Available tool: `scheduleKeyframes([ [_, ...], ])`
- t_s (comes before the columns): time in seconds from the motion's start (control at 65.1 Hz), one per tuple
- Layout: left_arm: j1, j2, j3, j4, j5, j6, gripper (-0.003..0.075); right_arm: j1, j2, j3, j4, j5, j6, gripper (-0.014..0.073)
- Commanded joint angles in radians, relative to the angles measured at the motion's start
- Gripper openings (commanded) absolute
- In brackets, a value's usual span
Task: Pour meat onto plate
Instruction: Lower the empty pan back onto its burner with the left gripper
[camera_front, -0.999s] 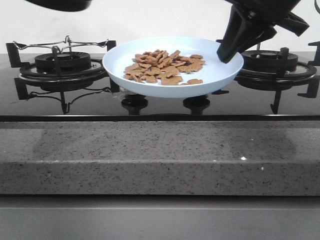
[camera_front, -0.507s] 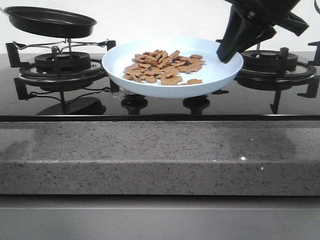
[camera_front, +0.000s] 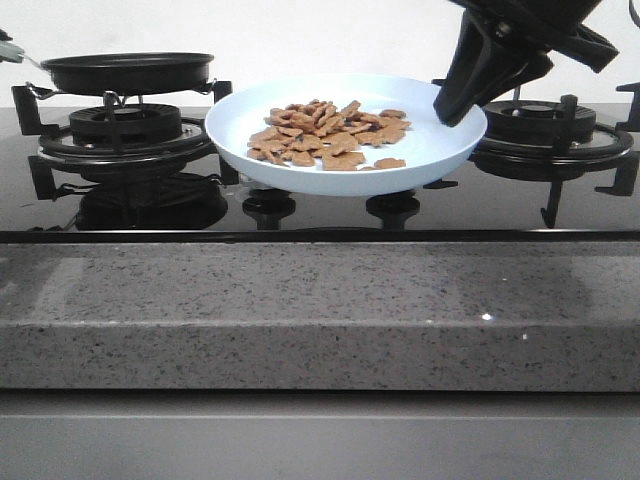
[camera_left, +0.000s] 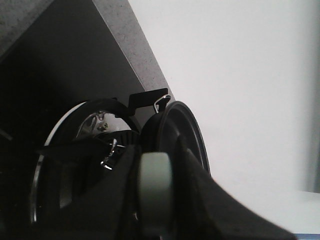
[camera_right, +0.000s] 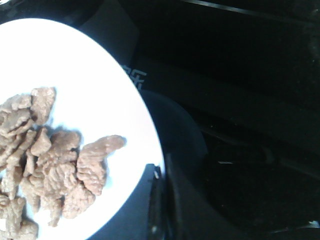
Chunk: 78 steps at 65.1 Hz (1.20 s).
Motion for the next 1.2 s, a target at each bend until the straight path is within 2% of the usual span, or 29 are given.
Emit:
scheduleKeyframes([
  [0.0, -0.002, -0.037, -0.031, -0.054, 0.037, 0.014, -0.0020, -0.001, -0.043, -0.028, 0.041, -0.033, -0.005, -0.0069],
  [0.092, -0.002, -0.037, -0.035, -0.054, 0.031, 0.014, -0.0012, -0.001, -0.043, -0.028, 0.041, -0.033, -0.005, -0.0069],
  [0.169, -0.002, -0.037, -0.035, -0.054, 0.031, 0.021, 0.0044, -0.001, -0.043, -0.028, 0.041, -0.033, -0.005, -0.0069],
  [0.4, 0.002, -0.037, -0.035, -0.049, 0.033, 0.053, 0.0454, -0.001, -0.043, -0.028, 0.041, -0.033, -0.005, -0.0069],
  [0.476, 0.005, -0.037, -0.035, -0.047, 0.037, 0.054, 0.0522, -0.001, -0.043, -0.028, 0.041, -0.033, -0.005, -0.0069],
  [0.83, 0.076, -0.139, -0.035, 0.099, 0.053, 0.039, 0.0536, -0.001, -0.043, -0.028, 0.041, -0.033, -0.005, -0.0069],
  [1.014, 0.094, -0.271, -0.035, 0.290, 0.062, 0.011, 0.0533, -0.001, -0.043, -0.028, 0.041, -0.033, -0.005, -0.0069],
  [1.107, 0.069, -0.339, -0.035, 0.403, 0.056, -0.004, 0.0533, -0.001, -0.043, -0.028, 0.041, -0.033, -0.005, -0.0069],
  [1.183, 0.026, -0.402, -0.035, 0.556, 0.025, -0.056, 0.0533, -0.001, -0.043, -0.028, 0.041, -0.033, -0.005, -0.0069],
])
